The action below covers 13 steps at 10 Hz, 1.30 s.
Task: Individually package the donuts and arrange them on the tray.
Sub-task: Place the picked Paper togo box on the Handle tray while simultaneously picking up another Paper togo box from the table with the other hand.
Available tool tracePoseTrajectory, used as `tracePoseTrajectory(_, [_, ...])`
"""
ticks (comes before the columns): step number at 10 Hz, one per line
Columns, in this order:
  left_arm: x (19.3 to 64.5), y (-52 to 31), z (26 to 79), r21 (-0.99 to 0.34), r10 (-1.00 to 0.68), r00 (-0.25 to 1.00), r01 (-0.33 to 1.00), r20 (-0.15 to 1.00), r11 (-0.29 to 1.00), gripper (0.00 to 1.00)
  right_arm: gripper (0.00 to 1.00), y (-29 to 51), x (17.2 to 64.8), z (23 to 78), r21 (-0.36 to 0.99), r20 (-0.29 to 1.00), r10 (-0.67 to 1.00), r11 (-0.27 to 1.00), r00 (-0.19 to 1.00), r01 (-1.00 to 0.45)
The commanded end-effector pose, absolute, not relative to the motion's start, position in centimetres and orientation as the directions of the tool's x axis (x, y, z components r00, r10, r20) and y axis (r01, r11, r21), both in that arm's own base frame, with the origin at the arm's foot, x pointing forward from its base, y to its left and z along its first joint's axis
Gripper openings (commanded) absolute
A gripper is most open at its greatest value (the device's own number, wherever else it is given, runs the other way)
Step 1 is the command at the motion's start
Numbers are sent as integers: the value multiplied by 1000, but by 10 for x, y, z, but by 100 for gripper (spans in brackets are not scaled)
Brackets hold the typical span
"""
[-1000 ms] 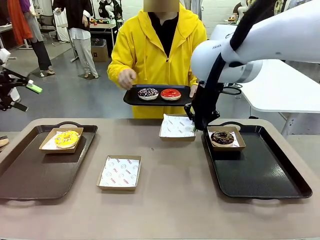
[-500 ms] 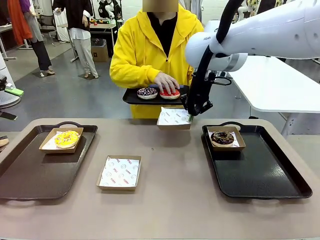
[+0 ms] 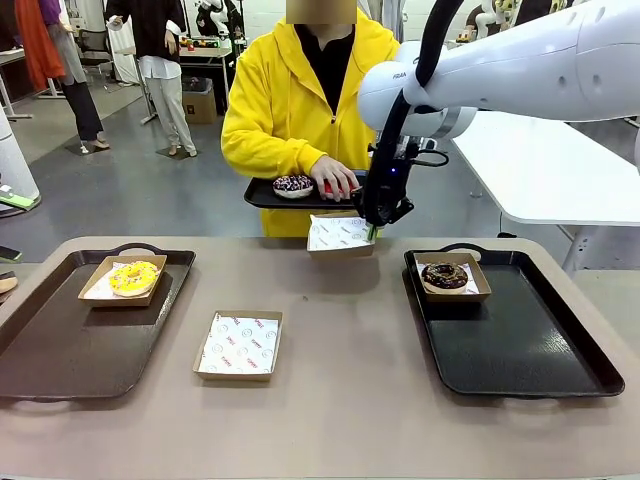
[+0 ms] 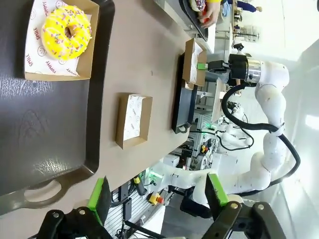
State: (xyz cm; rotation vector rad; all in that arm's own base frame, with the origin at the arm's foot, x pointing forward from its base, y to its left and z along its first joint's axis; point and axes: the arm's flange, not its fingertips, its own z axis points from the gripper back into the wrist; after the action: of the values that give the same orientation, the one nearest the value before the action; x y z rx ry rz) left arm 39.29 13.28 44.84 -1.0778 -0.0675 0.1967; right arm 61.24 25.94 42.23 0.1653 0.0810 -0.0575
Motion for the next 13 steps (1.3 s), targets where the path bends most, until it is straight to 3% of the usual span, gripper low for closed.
tracePoseTrajectory(1, [393,128,451,-882,223,972,-169,-74,440,99,0,262,620,425,118,-91,2,993,996,8])
tracePoseTrajectory(13, [393,132,448,-879,198,979,-139,-53,455,99,0,264,611,422,138,-95,-18,990,995,31])
